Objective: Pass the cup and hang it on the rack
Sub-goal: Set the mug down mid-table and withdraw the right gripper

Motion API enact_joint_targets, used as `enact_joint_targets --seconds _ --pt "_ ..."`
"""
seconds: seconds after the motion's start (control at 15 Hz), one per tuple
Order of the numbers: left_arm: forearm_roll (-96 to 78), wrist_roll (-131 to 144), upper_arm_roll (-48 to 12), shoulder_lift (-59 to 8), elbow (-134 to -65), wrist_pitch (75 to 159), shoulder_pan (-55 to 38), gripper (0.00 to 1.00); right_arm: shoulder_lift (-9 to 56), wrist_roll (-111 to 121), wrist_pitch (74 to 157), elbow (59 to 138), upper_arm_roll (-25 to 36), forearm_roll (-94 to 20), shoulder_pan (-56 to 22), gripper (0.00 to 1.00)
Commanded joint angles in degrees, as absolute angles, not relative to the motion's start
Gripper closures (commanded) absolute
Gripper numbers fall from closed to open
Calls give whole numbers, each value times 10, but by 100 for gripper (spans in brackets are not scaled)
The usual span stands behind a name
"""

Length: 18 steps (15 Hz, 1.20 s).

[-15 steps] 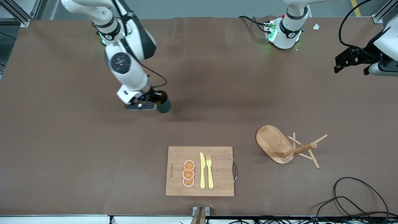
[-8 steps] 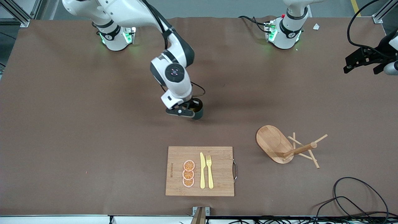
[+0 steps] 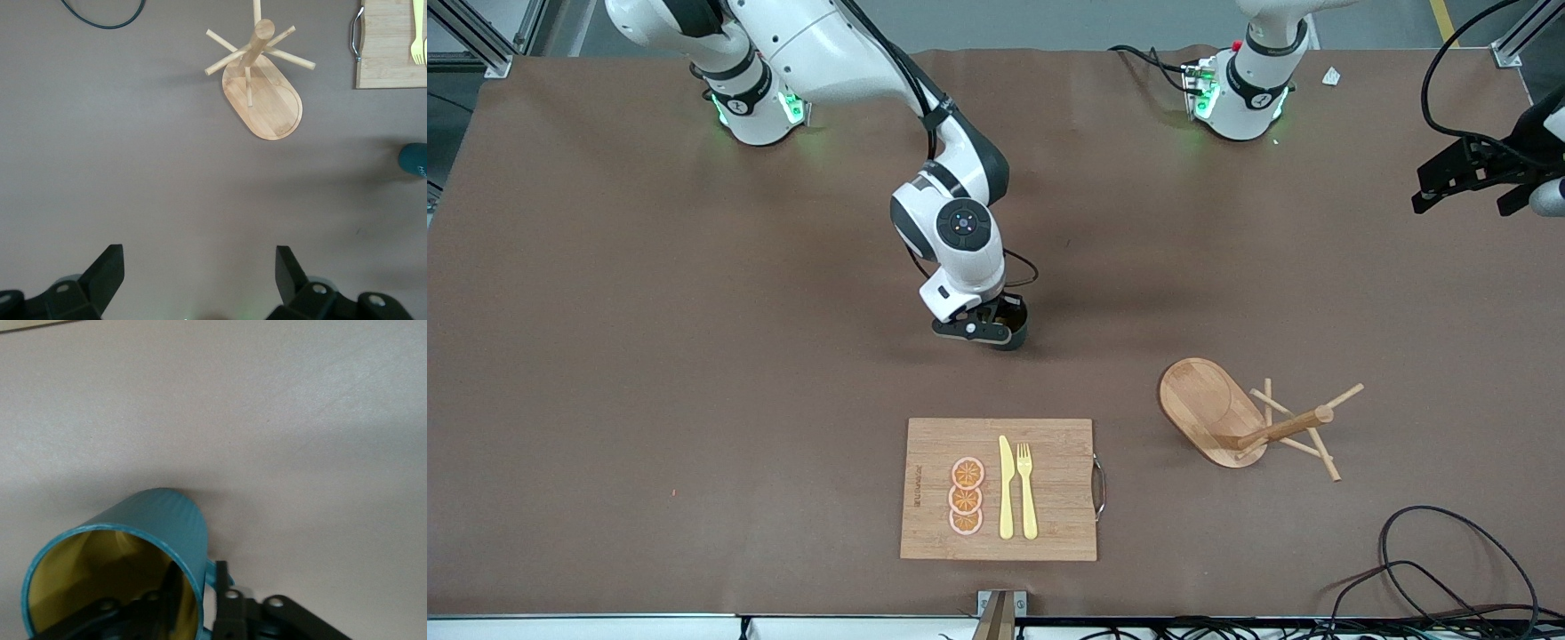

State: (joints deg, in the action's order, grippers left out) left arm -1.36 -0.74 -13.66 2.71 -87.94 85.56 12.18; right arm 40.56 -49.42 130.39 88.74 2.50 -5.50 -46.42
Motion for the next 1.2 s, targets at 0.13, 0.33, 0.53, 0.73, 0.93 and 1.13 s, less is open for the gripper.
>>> enact_joint_targets --seconds 0.13,0.33,0.53,0.73,0.93,1.13 --pt "-24 -15 -133 26 -873 858 124 0 385 -484 1216 843 30 -60 -454 0" --pt "-33 -15 -133 26 -873 858 124 0 315 -405 1119 838 32 -88 -410 0" --pt "-37 -15 -134 25 -873 859 118 0 252 -362 1011 841 35 -86 -324 0" --pt "-55 -11 -141 24 -874 861 113 0 215 -236 955 843 40 -62 -244 0" --pt "-73 -5 -157 10 -875 878 102 0 187 -149 915 843 42 -11 -166 0" --pt "-74 -1 -200 -19 -875 910 99 0 176 -27 901 838 43 -5 -79 0"
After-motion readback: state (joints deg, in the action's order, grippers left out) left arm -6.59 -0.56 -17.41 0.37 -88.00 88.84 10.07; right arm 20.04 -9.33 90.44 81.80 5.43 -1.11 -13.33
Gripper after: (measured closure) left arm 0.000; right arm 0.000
